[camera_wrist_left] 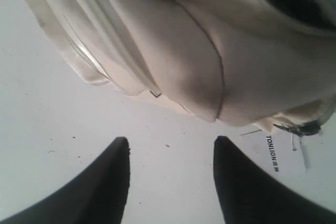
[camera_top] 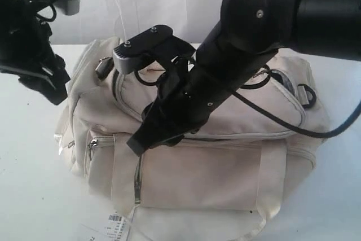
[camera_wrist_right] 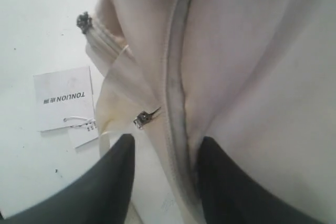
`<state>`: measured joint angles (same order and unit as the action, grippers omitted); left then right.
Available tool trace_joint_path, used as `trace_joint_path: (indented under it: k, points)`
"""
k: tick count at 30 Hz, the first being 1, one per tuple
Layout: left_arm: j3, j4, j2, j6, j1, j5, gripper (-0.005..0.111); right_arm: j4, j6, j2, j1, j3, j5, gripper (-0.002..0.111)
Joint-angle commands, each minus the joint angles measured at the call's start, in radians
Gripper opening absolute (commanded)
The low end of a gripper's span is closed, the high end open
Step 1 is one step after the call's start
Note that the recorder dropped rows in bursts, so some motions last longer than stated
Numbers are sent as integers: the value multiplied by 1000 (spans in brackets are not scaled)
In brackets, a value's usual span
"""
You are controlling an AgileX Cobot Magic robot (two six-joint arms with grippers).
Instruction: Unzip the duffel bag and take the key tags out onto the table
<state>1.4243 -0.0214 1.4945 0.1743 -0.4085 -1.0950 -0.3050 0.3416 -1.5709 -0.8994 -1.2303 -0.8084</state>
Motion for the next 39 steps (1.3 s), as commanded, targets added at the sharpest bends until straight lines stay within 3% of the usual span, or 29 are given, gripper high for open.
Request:
trace_joint_path:
  k: [1,6,15,26,33,39]
  points:
    - [-157,37,-90,6,-1,128,54,29,-6,51,-1,-6,14,41]
    - [-293,119,-146,6,-1,257,54,58,-6,61,-1,-6,60,41]
    - [-298,137,-169,-5,-1,205,54,97,-5,41,-1,-18,381,41]
    - [-298,92,-169,-121,-1,162,53,200,48,-283,23,-445,301,41]
    - [-298,-250,-169,-419,-1,65,26,198,137,-409,23,-552,265,41]
    - [-298,-297,-169,-436,1,49,6,198,159,-438,23,-554,289,41]
